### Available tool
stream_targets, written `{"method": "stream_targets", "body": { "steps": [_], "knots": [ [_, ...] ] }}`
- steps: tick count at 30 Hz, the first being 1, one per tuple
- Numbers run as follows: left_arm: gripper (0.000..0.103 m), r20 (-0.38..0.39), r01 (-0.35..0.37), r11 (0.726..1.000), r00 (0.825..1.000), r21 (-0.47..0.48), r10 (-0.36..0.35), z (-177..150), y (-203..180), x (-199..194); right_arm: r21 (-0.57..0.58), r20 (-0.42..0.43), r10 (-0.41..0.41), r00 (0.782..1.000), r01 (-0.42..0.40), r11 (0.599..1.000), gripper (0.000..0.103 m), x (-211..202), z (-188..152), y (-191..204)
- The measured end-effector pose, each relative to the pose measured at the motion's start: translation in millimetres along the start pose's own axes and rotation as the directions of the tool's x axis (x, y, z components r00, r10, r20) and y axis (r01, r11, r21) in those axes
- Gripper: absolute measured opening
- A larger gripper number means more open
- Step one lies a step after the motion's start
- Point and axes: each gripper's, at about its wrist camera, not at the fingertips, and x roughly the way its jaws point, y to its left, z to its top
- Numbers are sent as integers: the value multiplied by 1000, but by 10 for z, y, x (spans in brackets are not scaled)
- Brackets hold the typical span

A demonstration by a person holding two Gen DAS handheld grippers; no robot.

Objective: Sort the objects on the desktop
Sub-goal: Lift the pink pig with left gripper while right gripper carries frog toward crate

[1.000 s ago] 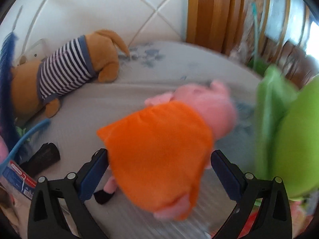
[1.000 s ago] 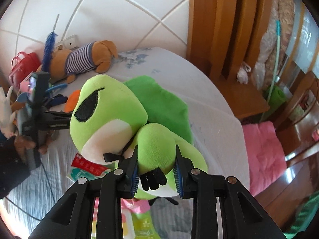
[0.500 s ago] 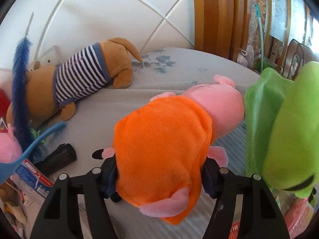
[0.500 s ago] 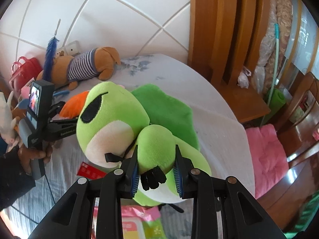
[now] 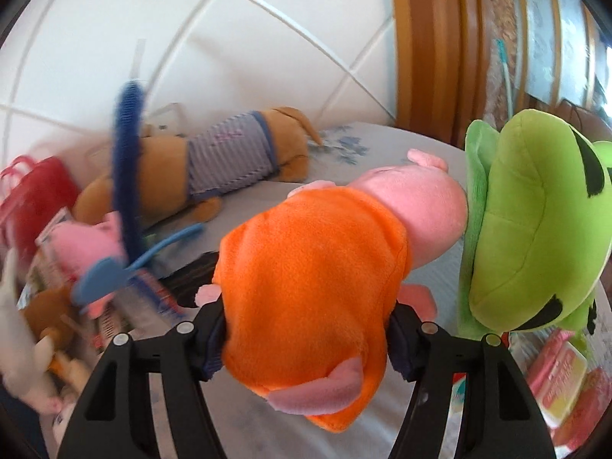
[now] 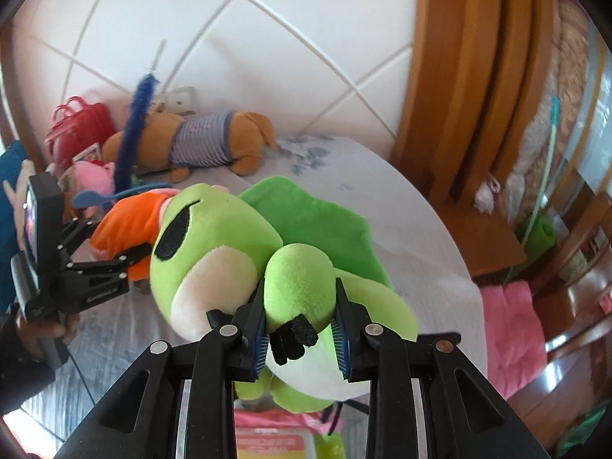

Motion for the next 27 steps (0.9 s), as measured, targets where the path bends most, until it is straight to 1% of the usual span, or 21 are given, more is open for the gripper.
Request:
{"method": "stream_targets", "body": {
  "steps": [3, 7, 12, 14, 18, 24, 27],
  "knots": [
    [66, 9, -38, 999, 999, -25, 38, -84, 230, -250, -43, 21, 28, 999, -27, 999, 27, -96, 101, 234],
    [66, 20, -91, 993, 995, -75, 93, -221, 624, -627, -121, 49, 69, 996, -63, 991, 27, -235, 253, 673],
    [66, 42, -157, 976, 985, -150, 165, -407, 1203, -1201, -189, 93, 146, 985, -126, 974, 27, -495, 487, 1257],
    [66, 52, -181, 968, 980, -172, 192, -467, 1416, -1446, -227, 114, 169, 979, -140, 964, 27, -593, 564, 1516],
    [66, 76, -238, 951, 963, -198, 257, -542, 1826, -1982, -310, 168, 216, 962, -156, 938, 27, -892, 733, 2157],
    [66, 109, -304, 922, 935, -239, 336, -671, 2414, -2873, -369, 239, 282, 929, -182, 912, 27, -1470, 933, 2970],
    [66, 118, -321, 906, 924, -276, 363, -741, 2684, -3319, -402, 277, 309, 910, -182, 897, 27, -1787, 1018, 3373]
  ]
}}
